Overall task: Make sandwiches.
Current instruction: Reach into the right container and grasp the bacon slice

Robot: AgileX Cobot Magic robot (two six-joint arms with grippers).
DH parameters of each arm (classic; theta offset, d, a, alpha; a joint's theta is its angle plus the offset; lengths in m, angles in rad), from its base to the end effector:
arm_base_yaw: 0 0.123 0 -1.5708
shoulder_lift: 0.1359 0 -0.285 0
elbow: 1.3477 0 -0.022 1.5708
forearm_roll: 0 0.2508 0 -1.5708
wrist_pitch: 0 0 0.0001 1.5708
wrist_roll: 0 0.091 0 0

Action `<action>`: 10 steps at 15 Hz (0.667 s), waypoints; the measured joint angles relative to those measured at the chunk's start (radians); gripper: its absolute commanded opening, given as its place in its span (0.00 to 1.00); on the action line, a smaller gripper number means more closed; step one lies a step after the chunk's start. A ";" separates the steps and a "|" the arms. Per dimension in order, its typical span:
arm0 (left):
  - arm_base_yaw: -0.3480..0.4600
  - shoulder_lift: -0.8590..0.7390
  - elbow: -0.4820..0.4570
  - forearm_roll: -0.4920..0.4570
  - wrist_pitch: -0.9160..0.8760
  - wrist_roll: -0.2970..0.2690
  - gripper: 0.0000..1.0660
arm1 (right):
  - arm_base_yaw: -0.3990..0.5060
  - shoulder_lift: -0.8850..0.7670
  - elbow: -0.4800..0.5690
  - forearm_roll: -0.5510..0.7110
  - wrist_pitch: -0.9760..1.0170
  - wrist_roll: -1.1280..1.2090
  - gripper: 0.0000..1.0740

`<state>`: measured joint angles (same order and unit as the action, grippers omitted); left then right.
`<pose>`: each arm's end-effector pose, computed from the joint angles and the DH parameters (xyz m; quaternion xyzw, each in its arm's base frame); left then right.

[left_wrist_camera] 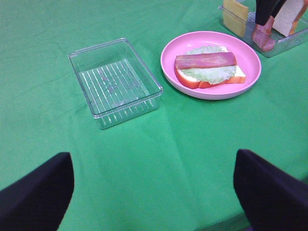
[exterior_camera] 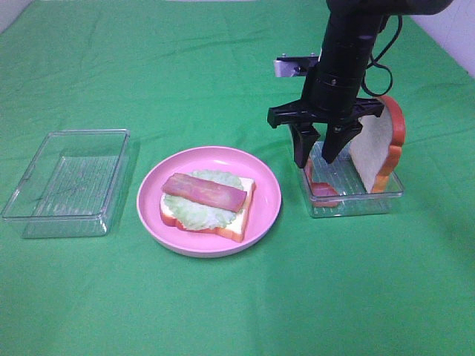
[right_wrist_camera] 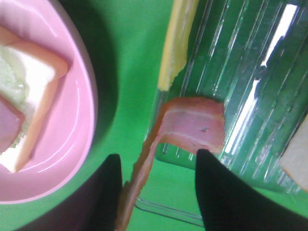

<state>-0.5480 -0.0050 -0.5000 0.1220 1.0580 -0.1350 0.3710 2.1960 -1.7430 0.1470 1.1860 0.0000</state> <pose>0.0001 0.0113 0.2780 0.1718 0.8321 -0.1180 0.5140 0.4061 0.1713 0.1701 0.1575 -0.9851 -0.0689 0.0033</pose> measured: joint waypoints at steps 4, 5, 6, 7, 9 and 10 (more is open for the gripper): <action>0.000 0.000 0.000 -0.001 0.000 0.002 0.80 | 0.000 0.000 0.000 0.000 -0.001 0.000 0.03; 0.000 0.000 0.000 -0.001 0.000 0.002 0.80 | 0.000 0.000 0.000 0.000 0.001 0.000 0.00; 0.000 0.000 0.000 -0.001 0.000 0.002 0.80 | 0.000 0.000 0.000 0.000 0.004 0.000 0.00; 0.000 0.000 0.000 -0.001 0.000 0.002 0.80 | 0.000 0.000 -0.005 -0.001 0.018 0.000 0.00; 0.000 0.000 0.000 -0.001 0.000 0.002 0.80 | 0.000 -0.009 -0.006 -0.001 0.020 0.000 0.00; 0.000 0.000 0.000 -0.001 0.000 0.002 0.80 | 0.000 -0.026 -0.006 -0.001 0.020 0.000 0.00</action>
<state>-0.5480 -0.0050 -0.5000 0.1210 1.0580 -0.1330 0.3710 2.1700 -1.7490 0.1460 1.2060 0.0000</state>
